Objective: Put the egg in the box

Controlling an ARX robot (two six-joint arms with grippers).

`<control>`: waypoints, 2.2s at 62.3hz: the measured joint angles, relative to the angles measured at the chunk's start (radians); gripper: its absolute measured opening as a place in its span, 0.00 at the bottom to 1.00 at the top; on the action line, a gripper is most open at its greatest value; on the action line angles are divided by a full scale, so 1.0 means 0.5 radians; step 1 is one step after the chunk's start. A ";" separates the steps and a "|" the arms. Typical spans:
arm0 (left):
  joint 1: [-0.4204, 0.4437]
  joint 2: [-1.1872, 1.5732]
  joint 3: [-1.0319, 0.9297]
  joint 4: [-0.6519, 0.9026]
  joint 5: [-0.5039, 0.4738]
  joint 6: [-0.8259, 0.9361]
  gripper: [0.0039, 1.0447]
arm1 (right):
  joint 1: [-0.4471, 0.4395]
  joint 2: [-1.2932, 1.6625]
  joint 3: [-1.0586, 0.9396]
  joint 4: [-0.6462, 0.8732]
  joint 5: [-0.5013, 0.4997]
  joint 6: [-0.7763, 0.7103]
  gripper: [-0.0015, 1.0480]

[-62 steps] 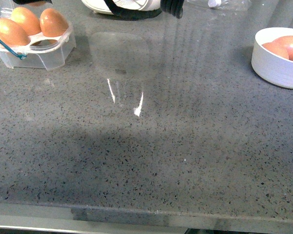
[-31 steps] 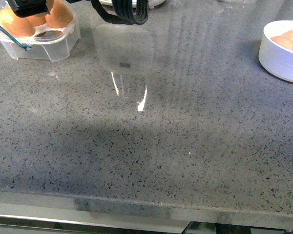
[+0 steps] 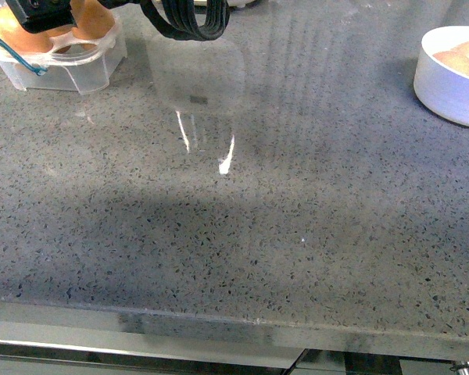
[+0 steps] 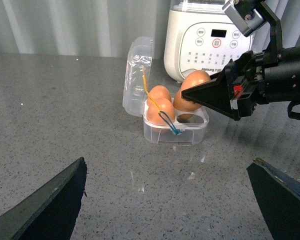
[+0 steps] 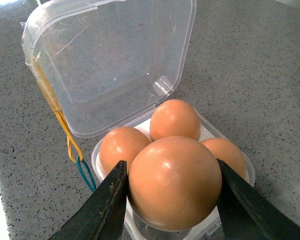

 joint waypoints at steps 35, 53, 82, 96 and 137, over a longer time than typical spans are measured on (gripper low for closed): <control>0.000 0.000 0.000 0.000 0.000 0.001 0.94 | -0.028 -0.061 -0.071 -0.034 -0.005 -0.043 0.92; 0.000 0.000 0.000 0.000 0.000 0.000 0.94 | -0.244 -0.372 -0.361 0.179 0.072 0.031 0.93; 0.000 0.000 0.000 0.000 0.000 0.001 0.94 | -0.885 -1.364 -1.442 0.518 0.334 0.063 0.93; 0.000 0.000 0.000 0.000 0.000 0.001 0.94 | -1.201 -1.900 -1.869 0.497 0.323 0.003 0.93; 0.000 0.000 0.000 0.000 0.000 0.001 0.94 | -1.464 -2.687 -2.549 0.520 0.465 0.109 0.37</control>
